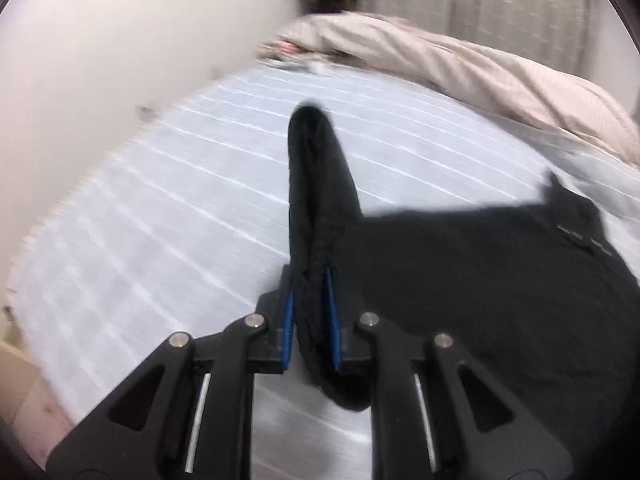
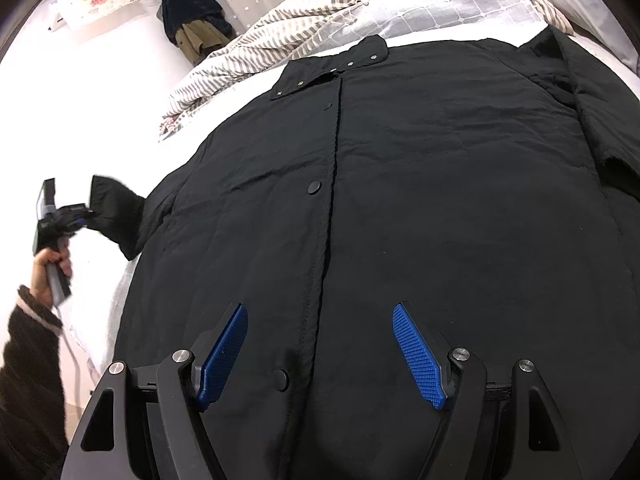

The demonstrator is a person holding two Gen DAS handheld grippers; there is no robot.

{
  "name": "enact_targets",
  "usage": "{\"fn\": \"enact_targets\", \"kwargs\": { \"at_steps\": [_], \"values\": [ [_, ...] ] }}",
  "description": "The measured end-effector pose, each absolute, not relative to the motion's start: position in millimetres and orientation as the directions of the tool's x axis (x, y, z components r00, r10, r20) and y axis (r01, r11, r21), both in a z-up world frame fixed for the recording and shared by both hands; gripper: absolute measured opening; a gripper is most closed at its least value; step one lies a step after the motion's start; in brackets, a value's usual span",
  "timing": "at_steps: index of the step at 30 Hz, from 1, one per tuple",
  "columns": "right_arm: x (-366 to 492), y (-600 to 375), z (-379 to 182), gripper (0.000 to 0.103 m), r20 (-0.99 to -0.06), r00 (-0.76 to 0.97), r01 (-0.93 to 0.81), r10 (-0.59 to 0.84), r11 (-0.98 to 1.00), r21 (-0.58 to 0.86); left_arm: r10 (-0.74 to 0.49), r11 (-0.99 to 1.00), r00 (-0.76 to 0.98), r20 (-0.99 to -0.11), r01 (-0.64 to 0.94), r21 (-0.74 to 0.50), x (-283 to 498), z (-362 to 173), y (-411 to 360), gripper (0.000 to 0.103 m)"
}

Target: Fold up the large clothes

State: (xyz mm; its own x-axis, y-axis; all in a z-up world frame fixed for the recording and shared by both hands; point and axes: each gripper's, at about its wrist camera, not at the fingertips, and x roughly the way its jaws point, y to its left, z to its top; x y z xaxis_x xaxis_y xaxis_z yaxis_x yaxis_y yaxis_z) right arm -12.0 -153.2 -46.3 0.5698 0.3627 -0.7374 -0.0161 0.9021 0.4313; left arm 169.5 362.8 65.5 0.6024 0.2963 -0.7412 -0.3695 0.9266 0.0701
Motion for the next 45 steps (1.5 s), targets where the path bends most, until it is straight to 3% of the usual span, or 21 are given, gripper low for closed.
{"fn": "enact_targets", "kwargs": {
  "at_steps": [2, 4, 5, 9, 16, 18, 20, 22, 24, 26, 27, 28, 29, 31, 33, 35, 37, 38, 42, 45],
  "values": [
    [-11.7, -151.1, -47.4, 0.076, -0.741, 0.568, -0.017, 0.358, 0.905, 0.424, 0.418, 0.874, 0.556, -0.718, -0.463, 0.150, 169.2, 69.3, 396.7, 0.032],
    [-11.6, -149.3, -48.0, 0.076, -0.743, 0.566, -0.019, 0.358, 0.906, 0.422, 0.494, 0.821, 0.503, -0.710, -0.538, 0.190, 163.6, 68.9, 429.1, 0.062],
    [-12.0, -148.5, -47.8, 0.076, -0.742, 0.567, -0.020, 0.359, 0.906, 0.423, 0.495, 0.807, 0.489, -0.719, -0.566, 0.171, 155.7, 67.2, 446.7, 0.067],
    [-14.3, -142.8, -45.3, 0.076, -0.734, 0.575, -0.040, 0.361, 0.909, 0.415, 0.348, 0.802, 0.523, -0.778, -0.596, -0.042, 123.3, 46.4, 491.5, 0.077],
    [-13.1, -129.8, -46.8, 0.076, -0.743, 0.571, -0.062, 0.348, 0.922, 0.383, -0.031, 0.695, 0.476, -0.879, -0.622, -0.362, 110.3, -40.2, 497.1, 0.077],
    [-13.1, -128.0, -47.5, 0.076, -0.746, 0.573, -0.062, 0.340, 0.925, 0.374, -0.101, 0.642, 0.469, -0.877, -0.643, -0.417, 111.2, -62.2, 496.0, 0.070],
    [-12.0, -126.6, -49.8, 0.076, -0.754, 0.573, -0.051, 0.321, 0.933, 0.358, -0.030, 0.627, 0.541, -0.840, -0.645, -0.437, 109.3, -56.0, 493.8, 0.057],
    [-11.7, -127.2, -52.3, 0.076, -0.762, 0.570, -0.038, 0.309, 0.936, 0.351, 0.004, 0.625, 0.557, -0.831, -0.650, -0.433, 112.9, -51.9, 494.7, 0.029],
    [-12.4, -131.0, -55.3, 0.076, -0.767, 0.566, -0.024, 0.302, 0.936, 0.351, 0.064, 0.622, 0.553, -0.831, -0.673, -0.401, 114.5, -49.2, 496.8, 0.014],
    [-13.1, -135.0, -57.8, 0.076, -0.771, 0.564, -0.017, 0.296, 0.938, 0.347, 0.136, 0.623, 0.562, -0.816, -0.689, -0.370, 111.9, -42.9, 494.5, 0.012],
    [-13.5, -136.9, -58.7, 0.076, -0.774, 0.564, -0.011, 0.288, 0.940, 0.342, 0.205, 0.632, 0.537, -0.818, -0.711, -0.308, 113.4, -38.4, 488.2, 0.011],
    [-13.8, -138.7, -59.5, 0.076, -0.776, 0.563, -0.008, 0.284, 0.941, 0.339, 0.300, 0.631, 0.482, -0.823, -0.747, -0.208, 113.9, -38.4, 486.8, 0.000],
    [-14.5, -140.9, -60.2, 0.076, -0.777, 0.564, -0.005, 0.280, 0.942, 0.335, 0.479, 0.601, 0.373, -0.794, -0.799, -0.012, 115.4, -34.8, 479.7, 0.000],
    [-14.9, -144.6, -60.0, 0.076, -0.778, 0.565, -0.002, 0.275, 0.943, 0.331, 0.555, 0.611, 0.355, -0.752, -0.788, 0.080, 116.6, -34.0, 472.3, 0.000],
    [-16.2, -148.2, -57.8, 0.076, -0.777, 0.569, -0.003, 0.268, 0.946, 0.325, 0.478, 0.663, 0.385, -0.789, -0.747, 0.037, 115.5, -37.9, 467.9, 0.005],
    [-19.8, -154.1, -53.6, 0.076, -0.767, 0.589, 0.002, 0.255, 0.948, 0.317, 0.445, 0.688, 0.403, -0.799, -0.726, 0.017, 112.5, -37.0, 456.6, 0.019],
    [-22.4, -160.4, -50.0, 0.078, -0.759, 0.609, 0.015, 0.229, 0.954, 0.300, 0.415, 0.716, 0.418, -0.808, -0.698, 0.007, 106.1, -33.9, 443.4, 0.063],
    [-23.0, -163.6, -48.7, 0.078, -0.758, 0.616, 0.023, 0.214, 0.957, 0.289, 0.408, 0.726, 0.424, -0.809, -0.688, 0.006, 101.6, -30.3, 437.8, 0.070],
    [-24.0, -176.9, -42.7, 0.082, -0.755, 0.640, 0.055, 0.143, 0.971, 0.231, 0.348, 0.781, 0.459, -0.818, -0.625, -0.019, 92.4, -15.5, 407.3, 0.081],
    [-25.8, -188.9, -39.2, 0.082, -0.742, 0.668, 0.085, 0.062, 0.984, 0.159, 0.274, 0.819, 0.463, -0.843, -0.572, -0.048, 93.9, -8.9, 378.7, 0.082]
  ]
}}
